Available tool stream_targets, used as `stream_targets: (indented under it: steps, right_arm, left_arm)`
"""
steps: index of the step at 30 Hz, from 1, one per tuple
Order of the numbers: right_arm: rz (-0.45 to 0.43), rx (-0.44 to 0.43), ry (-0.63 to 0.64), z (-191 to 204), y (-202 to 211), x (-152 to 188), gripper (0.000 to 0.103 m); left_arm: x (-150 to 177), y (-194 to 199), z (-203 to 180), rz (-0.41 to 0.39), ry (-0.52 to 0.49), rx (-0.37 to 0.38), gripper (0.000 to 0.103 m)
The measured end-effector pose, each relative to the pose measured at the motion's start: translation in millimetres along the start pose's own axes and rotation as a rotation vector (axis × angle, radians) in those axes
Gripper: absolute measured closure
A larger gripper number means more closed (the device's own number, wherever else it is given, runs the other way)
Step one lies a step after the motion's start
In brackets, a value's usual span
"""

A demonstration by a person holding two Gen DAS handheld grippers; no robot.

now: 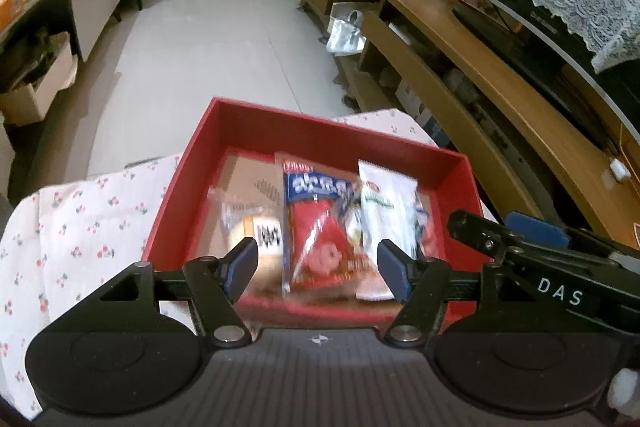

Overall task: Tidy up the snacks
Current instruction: 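Lower the snack bag and sausage pack into the red box and open both tools, then grasp the yellow-red snack bag with the left tool while the right tool grasps the gold sachet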

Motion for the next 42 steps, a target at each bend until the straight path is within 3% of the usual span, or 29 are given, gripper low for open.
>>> stream_targets:
  steps: [20, 29, 37, 39, 42]
  right_arm:
    - [0.25, 0.081, 0.033, -27, 50, 101, 0.007]
    - [0.261, 0.076, 0.049, -27, 57, 110, 0.007]
    - [0.27, 0.067, 0.038, -29, 56, 108, 0.007]
    - [0.268, 0.07, 0.022, -33, 55, 106, 0.006]
    - [0.251, 0.084, -0.016, -42, 54, 99, 0.005]
  left_arm:
    - [105, 27, -34, 0.162, -0.029, 0.093, 0.029]
    - [149, 64, -24, 0.21, 0.066, 0.19, 0.026]
    - [142, 27, -51, 0.27, 0.05, 0.25, 0.026]
    - [131, 11, -49, 0.265, 0.07, 0.237, 0.026]
    - [119, -11, -49, 0.264, 0.019, 0.18, 0.026]
Point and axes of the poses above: each gripper's, at about its wrist camera, not at the fingertips, and y roughly against the way its jaws point, z to its left, x to its underside, the point moved 3 cm from there along -y, roughly the way its jaws point, and after that the axes turned 15 degrees about -y, right-handed, at the moved point
